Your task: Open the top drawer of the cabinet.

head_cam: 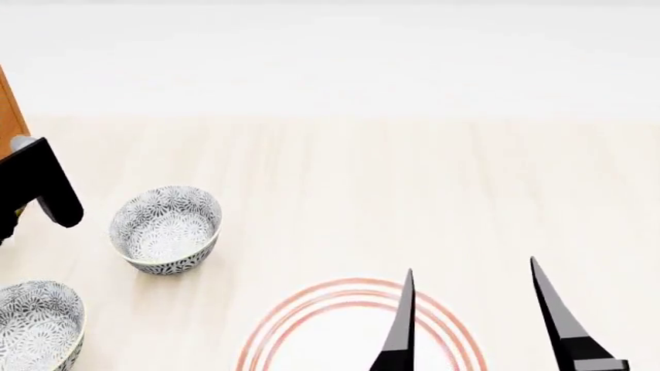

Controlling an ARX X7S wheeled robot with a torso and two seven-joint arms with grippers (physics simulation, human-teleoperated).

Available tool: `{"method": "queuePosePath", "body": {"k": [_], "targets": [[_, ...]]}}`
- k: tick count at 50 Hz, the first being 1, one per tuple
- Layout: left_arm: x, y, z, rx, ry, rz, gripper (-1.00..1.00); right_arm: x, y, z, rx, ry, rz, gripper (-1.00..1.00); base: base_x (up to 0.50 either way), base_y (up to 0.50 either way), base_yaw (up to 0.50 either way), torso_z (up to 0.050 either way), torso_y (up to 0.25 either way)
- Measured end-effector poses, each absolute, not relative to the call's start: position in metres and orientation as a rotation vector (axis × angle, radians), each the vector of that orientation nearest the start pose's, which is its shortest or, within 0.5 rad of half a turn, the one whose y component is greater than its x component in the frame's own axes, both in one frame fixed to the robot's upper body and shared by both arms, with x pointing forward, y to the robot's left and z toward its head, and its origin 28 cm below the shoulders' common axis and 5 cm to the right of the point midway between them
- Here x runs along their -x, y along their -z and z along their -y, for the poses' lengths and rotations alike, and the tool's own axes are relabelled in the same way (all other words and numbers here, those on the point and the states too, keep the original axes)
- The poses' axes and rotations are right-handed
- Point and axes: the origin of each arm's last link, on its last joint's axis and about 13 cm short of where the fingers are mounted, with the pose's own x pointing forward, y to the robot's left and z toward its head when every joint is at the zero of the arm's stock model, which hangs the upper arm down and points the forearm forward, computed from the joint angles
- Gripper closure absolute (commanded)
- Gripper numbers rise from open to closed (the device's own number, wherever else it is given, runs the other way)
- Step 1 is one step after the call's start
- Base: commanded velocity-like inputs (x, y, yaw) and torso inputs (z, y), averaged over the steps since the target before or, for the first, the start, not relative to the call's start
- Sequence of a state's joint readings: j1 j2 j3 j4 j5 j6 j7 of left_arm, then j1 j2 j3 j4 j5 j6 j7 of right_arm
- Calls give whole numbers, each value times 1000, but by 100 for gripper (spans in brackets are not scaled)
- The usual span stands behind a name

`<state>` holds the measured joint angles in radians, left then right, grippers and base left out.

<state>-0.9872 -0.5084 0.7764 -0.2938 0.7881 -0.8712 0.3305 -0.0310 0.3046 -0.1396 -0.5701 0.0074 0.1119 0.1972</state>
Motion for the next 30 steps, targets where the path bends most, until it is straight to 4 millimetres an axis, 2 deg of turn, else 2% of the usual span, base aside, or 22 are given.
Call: {"method": "queuePosePath", "body": {"k": [30], "targets": [[-365, -216, -326, -1474, -405, -398, -100, -192, -116, 115, 226, -35, 422, -100, 0, 0, 0, 0, 0]]}}
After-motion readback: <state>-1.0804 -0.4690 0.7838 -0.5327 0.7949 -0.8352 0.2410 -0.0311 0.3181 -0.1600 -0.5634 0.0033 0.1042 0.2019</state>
